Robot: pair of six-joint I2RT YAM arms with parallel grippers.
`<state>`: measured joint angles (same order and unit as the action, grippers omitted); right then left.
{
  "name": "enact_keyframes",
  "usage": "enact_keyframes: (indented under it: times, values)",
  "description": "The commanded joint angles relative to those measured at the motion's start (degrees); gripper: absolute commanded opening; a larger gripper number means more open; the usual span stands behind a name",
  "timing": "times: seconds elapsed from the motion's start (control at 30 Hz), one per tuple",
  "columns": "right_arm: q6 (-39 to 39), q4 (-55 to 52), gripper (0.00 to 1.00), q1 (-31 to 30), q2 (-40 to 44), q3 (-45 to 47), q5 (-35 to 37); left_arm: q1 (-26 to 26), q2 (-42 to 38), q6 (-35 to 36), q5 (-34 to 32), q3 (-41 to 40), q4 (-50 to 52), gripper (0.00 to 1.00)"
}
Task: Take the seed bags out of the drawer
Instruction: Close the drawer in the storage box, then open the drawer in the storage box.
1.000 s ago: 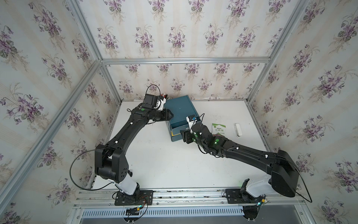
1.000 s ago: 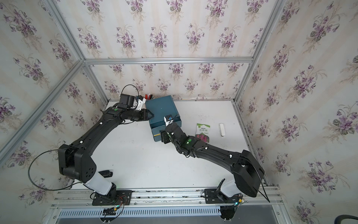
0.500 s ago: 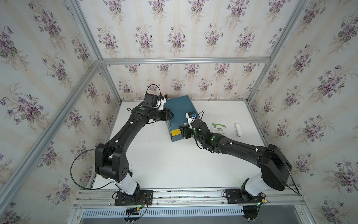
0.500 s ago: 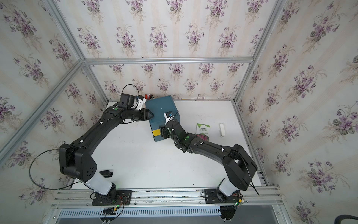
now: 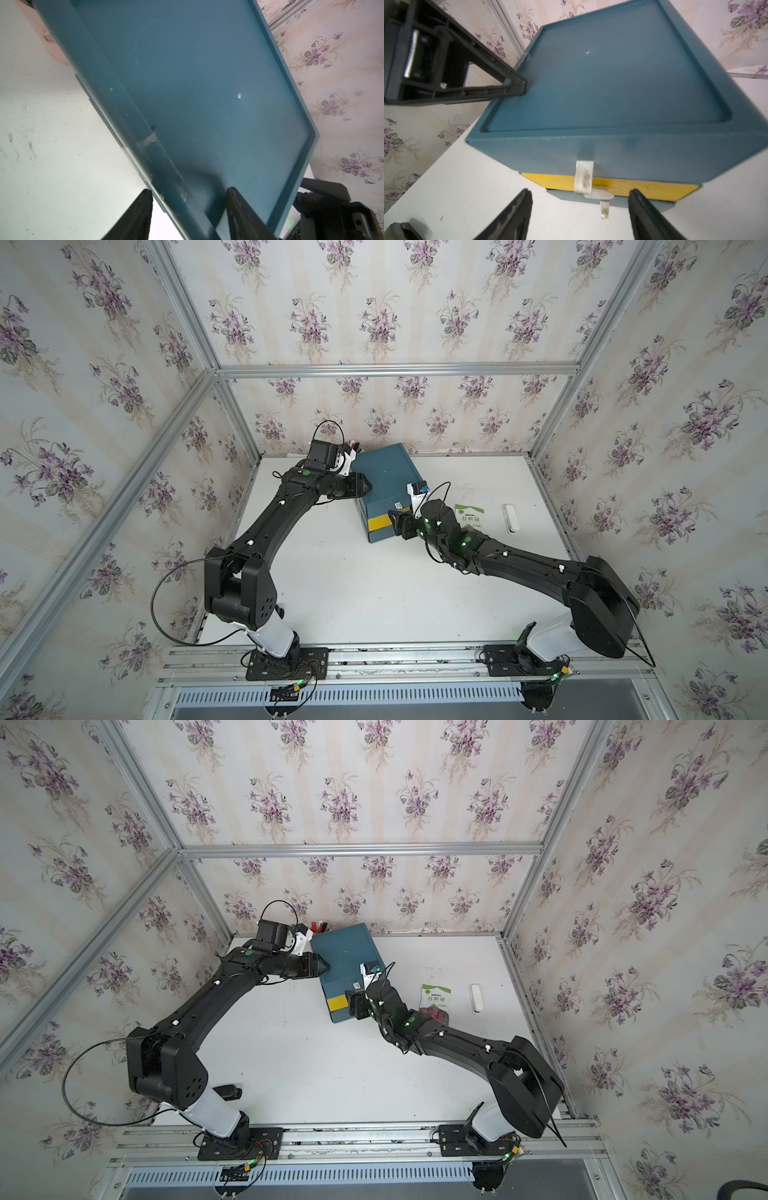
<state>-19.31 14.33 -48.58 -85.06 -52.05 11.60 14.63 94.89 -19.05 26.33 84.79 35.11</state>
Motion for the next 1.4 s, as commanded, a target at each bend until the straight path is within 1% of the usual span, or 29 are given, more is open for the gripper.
enact_keyframes:
  times: [0.0,0.03,0.1,0.13,0.43,0.6,0.77,0.9,1.13,1.37]
  values:
    - [-0.1,2.9,0.84,-0.1,1.7,3.2,1.3,-0.2,1.2,2.4,-6.1,-0.6,14.5,0.59]
    - [0.1,3.4,0.88,-0.1,1.8,4.1,1.4,-0.2,1.2,2.3,-4.5,-0.3,14.5,0.59]
    - [0.6,4.8,0.99,-0.1,1.7,5.5,2.0,-0.2,1.5,2.4,-4.3,0.0,14.5,0.59]
    - [0.7,5.6,1.0,-0.2,1.6,6.2,2.5,-0.2,1.6,2.5,-4.2,0.2,14.5,0.59]
    - [2.7,13.3,1.0,-0.2,-2.8,9.1,5.2,-0.3,4.3,2.7,-3.7,2.6,14.5,0.59]
    - [4.4,20.1,0.93,-0.5,-4.3,11.8,7.4,-0.3,4.9,2.0,-3.6,2.9,14.2,0.59]
    - [6.5,24.5,0.91,-0.6,-6.2,13.3,7.4,-0.3,5.1,1.2,-3.3,2.8,13.7,0.59]
    - [7.8,27.2,0.91,-0.7,-7.7,13.8,7.3,-0.2,5.2,1.0,-3.4,3.2,13.8,0.59]
    - [10.0,32.5,0.96,-0.8,-11.7,13.4,8.1,-0.2,5.3,1.7,-3.8,3.0,14.4,0.59]
    - [11.3,37.7,0.96,-0.8,-15.4,12.5,10.1,-0.3,5.3,2.1,-4.2,2.9,15.0,0.59]
